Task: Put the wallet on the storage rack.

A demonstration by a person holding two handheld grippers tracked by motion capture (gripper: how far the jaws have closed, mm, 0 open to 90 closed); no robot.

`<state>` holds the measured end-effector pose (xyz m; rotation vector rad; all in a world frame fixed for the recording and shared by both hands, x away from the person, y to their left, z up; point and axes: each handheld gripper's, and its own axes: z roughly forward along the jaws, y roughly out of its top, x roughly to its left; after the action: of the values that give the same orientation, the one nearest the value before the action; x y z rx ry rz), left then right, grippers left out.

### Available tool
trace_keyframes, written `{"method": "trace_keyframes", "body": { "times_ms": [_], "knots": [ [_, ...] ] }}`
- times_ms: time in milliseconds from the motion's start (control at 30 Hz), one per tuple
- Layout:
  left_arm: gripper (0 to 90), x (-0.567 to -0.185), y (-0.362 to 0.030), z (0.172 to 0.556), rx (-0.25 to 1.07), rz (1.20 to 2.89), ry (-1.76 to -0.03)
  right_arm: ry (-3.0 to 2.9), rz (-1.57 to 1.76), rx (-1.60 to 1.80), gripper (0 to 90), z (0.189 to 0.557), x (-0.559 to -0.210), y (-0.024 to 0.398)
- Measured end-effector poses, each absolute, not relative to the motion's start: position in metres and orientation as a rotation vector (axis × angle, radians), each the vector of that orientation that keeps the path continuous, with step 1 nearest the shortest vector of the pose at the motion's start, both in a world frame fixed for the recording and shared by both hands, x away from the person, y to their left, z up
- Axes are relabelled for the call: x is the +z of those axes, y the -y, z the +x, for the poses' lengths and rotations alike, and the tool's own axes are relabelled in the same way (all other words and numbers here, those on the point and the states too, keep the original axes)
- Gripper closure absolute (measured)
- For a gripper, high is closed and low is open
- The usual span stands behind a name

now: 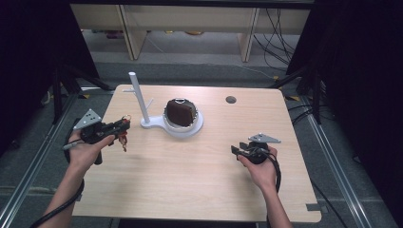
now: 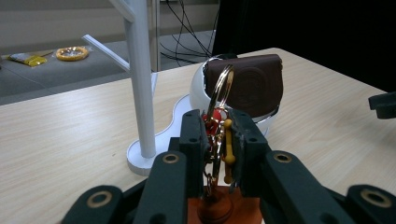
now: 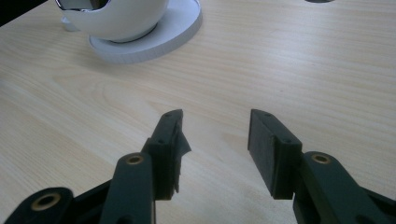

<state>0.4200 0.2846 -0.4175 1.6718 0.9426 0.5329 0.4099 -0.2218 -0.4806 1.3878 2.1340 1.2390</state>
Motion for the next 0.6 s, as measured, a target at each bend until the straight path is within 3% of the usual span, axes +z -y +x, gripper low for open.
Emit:
{"method": "trace_keyframes", "body": {
  "times_ms": [600],
  "knots": [
    [76.3,-0.413,-0.291,0.444,0.533,1.653,-0.973,-2.104,1.388,1.231,55.7,0.410,-0.481,0.223]
  ]
}}
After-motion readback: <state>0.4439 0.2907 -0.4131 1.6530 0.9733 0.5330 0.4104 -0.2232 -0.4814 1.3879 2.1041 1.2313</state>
